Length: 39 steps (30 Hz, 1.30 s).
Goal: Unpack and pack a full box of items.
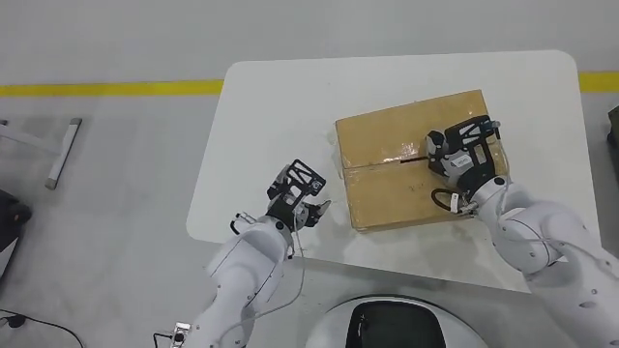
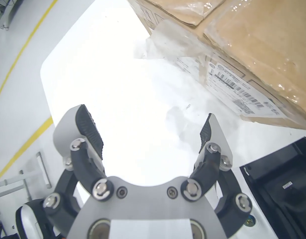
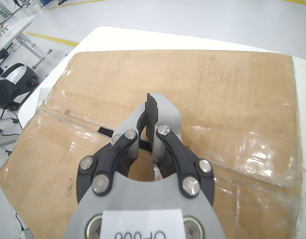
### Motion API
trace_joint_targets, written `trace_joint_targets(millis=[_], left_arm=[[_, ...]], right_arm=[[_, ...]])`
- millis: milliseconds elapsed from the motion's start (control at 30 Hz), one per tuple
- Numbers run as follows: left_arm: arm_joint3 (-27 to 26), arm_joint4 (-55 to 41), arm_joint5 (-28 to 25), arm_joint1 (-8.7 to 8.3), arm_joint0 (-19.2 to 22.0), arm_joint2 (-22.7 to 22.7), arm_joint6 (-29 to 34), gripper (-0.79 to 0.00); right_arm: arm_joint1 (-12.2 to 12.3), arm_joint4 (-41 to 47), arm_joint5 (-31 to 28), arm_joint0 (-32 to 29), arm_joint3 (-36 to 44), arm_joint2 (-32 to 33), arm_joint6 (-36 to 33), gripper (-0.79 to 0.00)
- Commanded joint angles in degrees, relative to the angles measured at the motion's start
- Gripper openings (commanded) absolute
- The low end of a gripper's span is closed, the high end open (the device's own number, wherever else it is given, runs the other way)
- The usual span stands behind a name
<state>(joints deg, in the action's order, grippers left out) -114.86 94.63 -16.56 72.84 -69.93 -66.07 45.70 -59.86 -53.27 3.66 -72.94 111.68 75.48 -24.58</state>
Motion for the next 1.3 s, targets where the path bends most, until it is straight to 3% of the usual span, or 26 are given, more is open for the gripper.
trace_joint_targets(millis=[0,300,400,1267], left_arm=[[1.45,2.95,1.02,0.15,0.47,1.53,-2.28,0.0],[5.4,5.56,2.34,0.81,2.61,4.97,-10.34,0.0],[6.44,9.18,2.45,0.93,3.64,5.97,-10.45,0.0],[8.27,7.87,9.91,2.74,6.22,5.85,-16.52,0.0]], right_arm=[[-0.1,0.06,0.0,-0.06,-0.02,0.03,-0.13,-0.785],[-0.51,0.08,-0.01,-0.53,0.18,0.04,-0.46,-0.785],[-0.64,0.09,-0.01,-0.59,0.19,0.16,-0.61,-0.785],[-1.63,1.3,-0.92,-0.4,0.04,1.15,-1.81,-0.785]])
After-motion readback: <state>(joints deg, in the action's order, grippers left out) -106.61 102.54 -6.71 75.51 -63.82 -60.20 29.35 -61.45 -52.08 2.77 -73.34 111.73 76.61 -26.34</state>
